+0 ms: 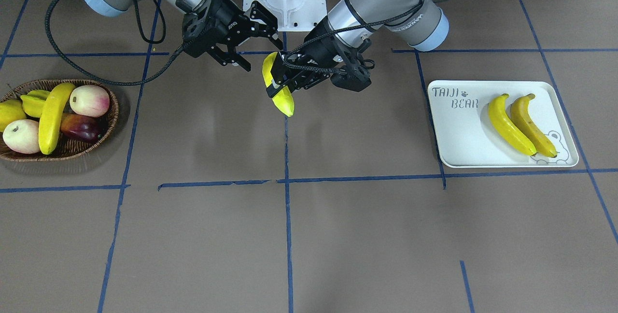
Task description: Transfer all bananas from basket to plate
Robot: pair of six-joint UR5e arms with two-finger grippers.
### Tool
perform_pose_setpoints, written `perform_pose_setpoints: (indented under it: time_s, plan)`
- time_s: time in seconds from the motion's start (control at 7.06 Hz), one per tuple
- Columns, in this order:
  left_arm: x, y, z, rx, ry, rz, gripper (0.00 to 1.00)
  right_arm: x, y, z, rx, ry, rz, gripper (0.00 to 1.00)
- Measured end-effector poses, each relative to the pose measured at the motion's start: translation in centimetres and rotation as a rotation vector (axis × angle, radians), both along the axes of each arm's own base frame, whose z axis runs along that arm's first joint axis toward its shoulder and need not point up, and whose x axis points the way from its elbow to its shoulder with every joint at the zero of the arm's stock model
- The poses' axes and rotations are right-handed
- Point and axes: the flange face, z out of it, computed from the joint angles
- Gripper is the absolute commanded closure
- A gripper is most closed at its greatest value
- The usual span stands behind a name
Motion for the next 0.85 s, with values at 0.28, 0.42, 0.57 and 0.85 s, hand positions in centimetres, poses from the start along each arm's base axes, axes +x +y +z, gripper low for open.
perform_pose_setpoints:
  time_s: [0.28, 0.42, 0.57, 0.85]
  plan:
    - [-4.3, -4.0, 5.3, -0.063, -0.179, 0.019, 1.0, 3.9, -1.8, 0.4, -0.013, -0.003, 0.002, 0.0]
    - [-6.8, -5.6, 8.8, -0.076, -0.308, 0.018, 1.0, 6.8, -3.4, 1.6, -0.032, 0.007, 0.001, 0.0]
    - [-9.0, -6.5, 12.2, -0.061, -0.449, 0.02, 1.0, 10.1, -5.1, 3.1, -0.052, 0.022, 0.009, 0.0]
    - [-12.5, -5.4, 19.9, -0.014, -0.682, 0.055, 1.0, 14.5, -7.0, 6.4, -0.061, 0.06, 0.029, 0.0]
